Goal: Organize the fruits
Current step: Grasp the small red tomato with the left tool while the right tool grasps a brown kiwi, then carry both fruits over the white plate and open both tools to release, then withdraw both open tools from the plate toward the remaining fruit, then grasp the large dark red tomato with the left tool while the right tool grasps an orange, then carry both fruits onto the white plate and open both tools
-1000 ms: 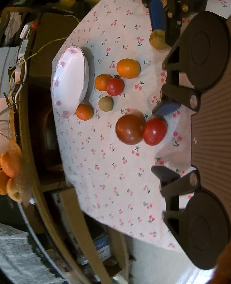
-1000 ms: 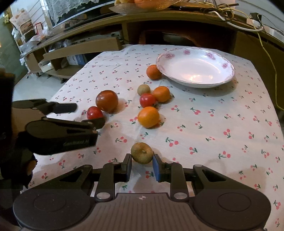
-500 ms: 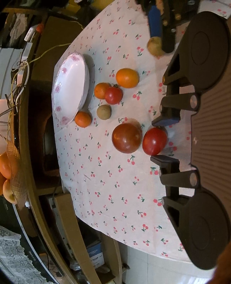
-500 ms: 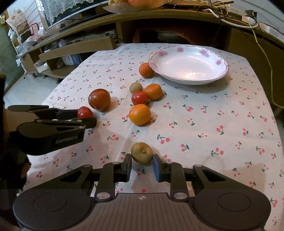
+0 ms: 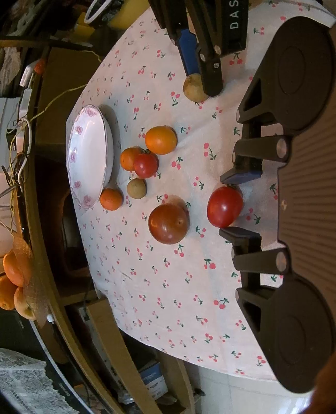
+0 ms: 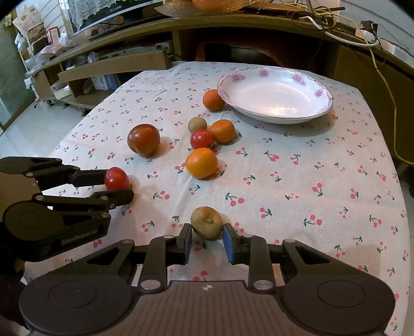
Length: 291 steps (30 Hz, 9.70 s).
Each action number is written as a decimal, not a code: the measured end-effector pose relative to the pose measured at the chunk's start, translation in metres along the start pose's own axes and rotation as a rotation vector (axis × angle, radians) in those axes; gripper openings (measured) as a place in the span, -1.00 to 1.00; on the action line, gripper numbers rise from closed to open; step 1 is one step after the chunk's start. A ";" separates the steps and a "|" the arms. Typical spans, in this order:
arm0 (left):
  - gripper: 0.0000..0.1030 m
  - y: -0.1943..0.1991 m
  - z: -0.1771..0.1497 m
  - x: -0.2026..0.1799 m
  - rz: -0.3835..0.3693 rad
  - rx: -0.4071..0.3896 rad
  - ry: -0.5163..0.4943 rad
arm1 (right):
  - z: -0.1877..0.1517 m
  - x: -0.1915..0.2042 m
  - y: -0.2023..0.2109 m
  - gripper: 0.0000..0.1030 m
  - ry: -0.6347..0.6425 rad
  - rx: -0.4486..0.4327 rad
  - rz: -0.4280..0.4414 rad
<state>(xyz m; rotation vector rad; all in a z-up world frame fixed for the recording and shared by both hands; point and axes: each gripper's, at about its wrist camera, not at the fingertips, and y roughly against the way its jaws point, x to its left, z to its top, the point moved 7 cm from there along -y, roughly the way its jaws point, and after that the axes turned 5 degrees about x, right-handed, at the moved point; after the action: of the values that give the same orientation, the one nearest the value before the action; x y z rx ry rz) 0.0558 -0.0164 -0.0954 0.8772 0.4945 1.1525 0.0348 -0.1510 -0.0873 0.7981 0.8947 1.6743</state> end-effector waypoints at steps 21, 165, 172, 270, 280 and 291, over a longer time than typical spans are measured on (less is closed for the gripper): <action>-0.21 0.014 0.008 -0.016 -0.017 -0.048 -0.037 | -0.001 0.000 0.011 -0.50 0.002 -0.034 -0.013; -0.09 -0.021 0.158 -0.007 0.019 -0.147 -0.084 | 0.131 -0.063 -0.018 -0.16 -0.061 -0.165 -0.185; -0.07 -0.002 0.132 0.001 -0.019 -0.141 -0.112 | 0.117 -0.038 -0.010 -0.15 0.011 -0.146 -0.136; -0.10 -0.088 0.172 -0.030 -0.142 -0.067 -0.069 | 0.138 -0.108 -0.051 -0.34 -0.143 -0.121 -0.126; -0.10 -0.095 0.177 -0.030 -0.147 -0.058 -0.061 | 0.143 -0.114 -0.058 -0.29 -0.151 -0.128 -0.145; 0.02 -0.092 0.182 -0.025 -0.138 -0.072 -0.033 | 0.145 -0.116 -0.052 -0.23 -0.171 -0.151 -0.135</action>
<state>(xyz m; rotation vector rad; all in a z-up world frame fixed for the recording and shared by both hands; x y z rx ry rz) 0.2337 -0.1141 -0.0650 0.7870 0.4762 1.0219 0.2115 -0.2276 -0.0687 0.7486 0.6797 1.5111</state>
